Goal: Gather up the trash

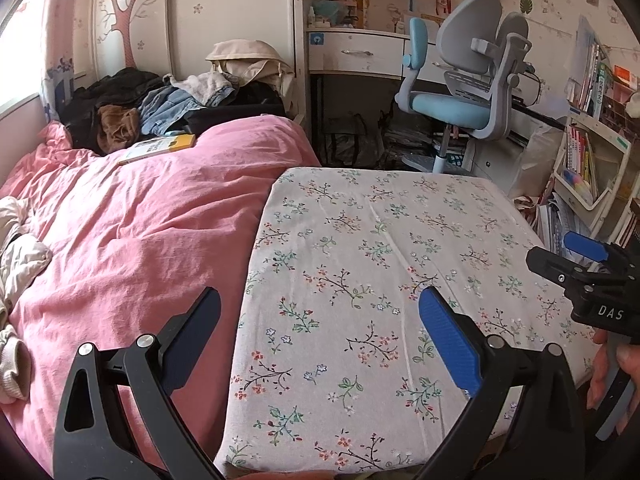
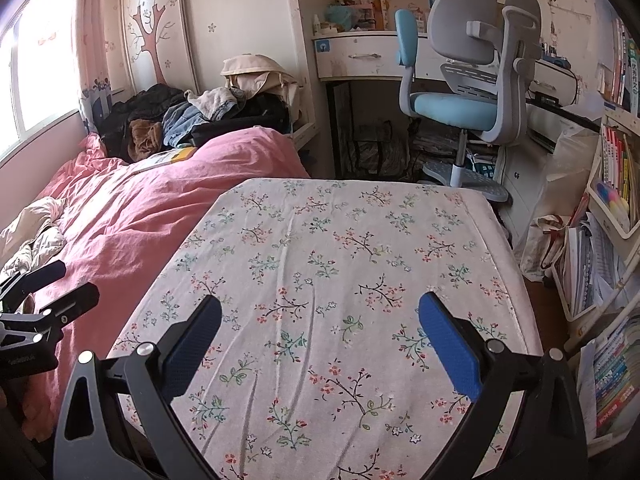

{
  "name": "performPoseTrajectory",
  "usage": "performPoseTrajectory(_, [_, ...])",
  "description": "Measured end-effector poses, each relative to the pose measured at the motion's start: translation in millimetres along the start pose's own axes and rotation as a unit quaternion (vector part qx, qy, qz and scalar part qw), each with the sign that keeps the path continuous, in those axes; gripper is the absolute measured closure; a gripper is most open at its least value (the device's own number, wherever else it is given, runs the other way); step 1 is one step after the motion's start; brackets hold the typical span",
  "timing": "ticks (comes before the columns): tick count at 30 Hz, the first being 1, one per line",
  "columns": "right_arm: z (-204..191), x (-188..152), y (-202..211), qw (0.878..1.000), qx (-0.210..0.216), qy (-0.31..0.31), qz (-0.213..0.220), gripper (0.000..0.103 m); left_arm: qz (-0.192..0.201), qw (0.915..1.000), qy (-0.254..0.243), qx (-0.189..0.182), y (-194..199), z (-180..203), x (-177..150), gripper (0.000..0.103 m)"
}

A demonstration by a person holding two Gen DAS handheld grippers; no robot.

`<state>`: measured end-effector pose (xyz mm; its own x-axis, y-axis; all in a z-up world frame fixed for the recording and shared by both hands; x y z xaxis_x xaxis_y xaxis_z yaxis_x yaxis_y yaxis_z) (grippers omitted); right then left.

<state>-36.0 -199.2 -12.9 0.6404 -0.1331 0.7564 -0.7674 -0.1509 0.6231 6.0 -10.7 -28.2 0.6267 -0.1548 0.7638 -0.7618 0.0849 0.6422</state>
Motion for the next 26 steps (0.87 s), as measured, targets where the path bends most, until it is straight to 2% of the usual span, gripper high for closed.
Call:
performPoseTrajectory(3, [-0.4,-0.6,-0.1,1.000,-0.001,0.003,-0.001,0.008,-0.004,0.9999,0.007,-0.012,-1.6,-0.6,-0.9,0.007])
performPoseTrajectory(6, [-1.1,-1.1,-4.0,1.000,-0.002,0.007,-0.006,0.008,-0.008,0.9986,0.037,-0.038,-4.7,-5.7,-3.2,0.007])
performPoseTrajectory(10, [3.4,-5.3,-23.3,0.999,-0.001,0.012,-0.039,0.008,0.017,0.9945,0.077,-0.069,0.1,-14.7,-5.3,0.007])
performPoseTrajectory(14, [11.3,-3.8,-38.4,0.998,-0.011,0.012,-0.055,0.008,0.024,0.9967,0.058,-0.051,1.5,-12.0,-3.5,0.007])
performPoseTrajectory(20, [19.2,-3.7,-62.2,0.997,-0.034,0.025,-0.071,0.008,-0.034,0.9980,0.034,-0.041,-14.4,-6.5,-7.9,0.007])
performPoseTrajectory(26, [39.0,2.5,-87.2,0.994,-0.058,0.011,-0.087,0.008,-0.048,0.9971,0.045,-0.038,-20.3,-11.3,-10.9,0.007])
Point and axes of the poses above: each gripper's, at about its wrist camera, not at the fingertips, and y roughly against the way its jaws point, z to its right, x to its top, the point moved 5 cm from there along -y, roughly the way its jaws point, and after that the axes turned 5 degrees about -y, right-handed, at the moved point
